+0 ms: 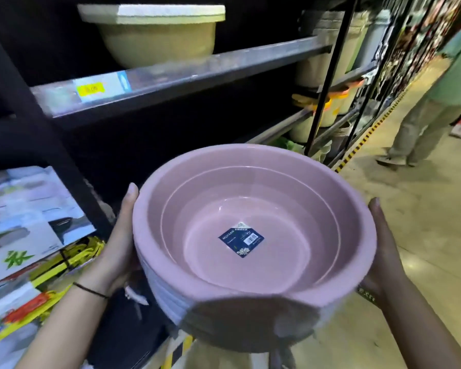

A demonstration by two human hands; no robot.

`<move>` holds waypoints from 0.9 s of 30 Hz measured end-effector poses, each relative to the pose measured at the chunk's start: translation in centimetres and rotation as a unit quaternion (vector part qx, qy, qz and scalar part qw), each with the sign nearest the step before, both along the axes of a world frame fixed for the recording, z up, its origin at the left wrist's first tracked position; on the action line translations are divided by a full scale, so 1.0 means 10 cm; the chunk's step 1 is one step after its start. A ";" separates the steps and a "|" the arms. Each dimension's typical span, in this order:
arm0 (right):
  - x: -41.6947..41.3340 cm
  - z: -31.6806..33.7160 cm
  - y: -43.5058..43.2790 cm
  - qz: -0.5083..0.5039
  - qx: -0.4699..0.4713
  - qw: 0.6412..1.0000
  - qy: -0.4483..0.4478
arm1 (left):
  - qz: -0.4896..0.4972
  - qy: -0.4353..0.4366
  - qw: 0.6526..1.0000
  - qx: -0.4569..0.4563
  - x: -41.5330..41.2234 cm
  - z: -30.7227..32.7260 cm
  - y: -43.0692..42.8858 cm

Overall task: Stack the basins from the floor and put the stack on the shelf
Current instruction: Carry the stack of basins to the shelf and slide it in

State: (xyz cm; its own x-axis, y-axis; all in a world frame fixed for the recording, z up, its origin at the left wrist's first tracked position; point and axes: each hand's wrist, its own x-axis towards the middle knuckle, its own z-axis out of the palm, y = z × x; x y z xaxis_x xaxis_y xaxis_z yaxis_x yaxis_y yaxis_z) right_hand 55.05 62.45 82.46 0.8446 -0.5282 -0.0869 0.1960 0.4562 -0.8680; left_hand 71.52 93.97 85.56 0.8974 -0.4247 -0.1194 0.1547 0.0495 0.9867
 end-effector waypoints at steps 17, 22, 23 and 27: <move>2.92 0.32 -2.07 0.150 -0.092 0.984 0.031 | 0.117 -0.013 0.989 -0.089 1.70 -0.36 -1.65; 3.51 0.19 -2.13 0.169 -0.100 0.980 0.024 | 0.166 -0.017 0.986 0.000 2.36 -0.68 -1.65; 3.61 0.17 -2.15 0.180 -0.097 0.979 0.022 | 0.192 -0.017 0.981 0.010 2.47 -0.66 -1.69; 4.00 0.06 -2.27 0.181 -0.110 0.976 0.051 | 0.218 -0.073 0.973 -0.003 2.61 -0.57 -1.74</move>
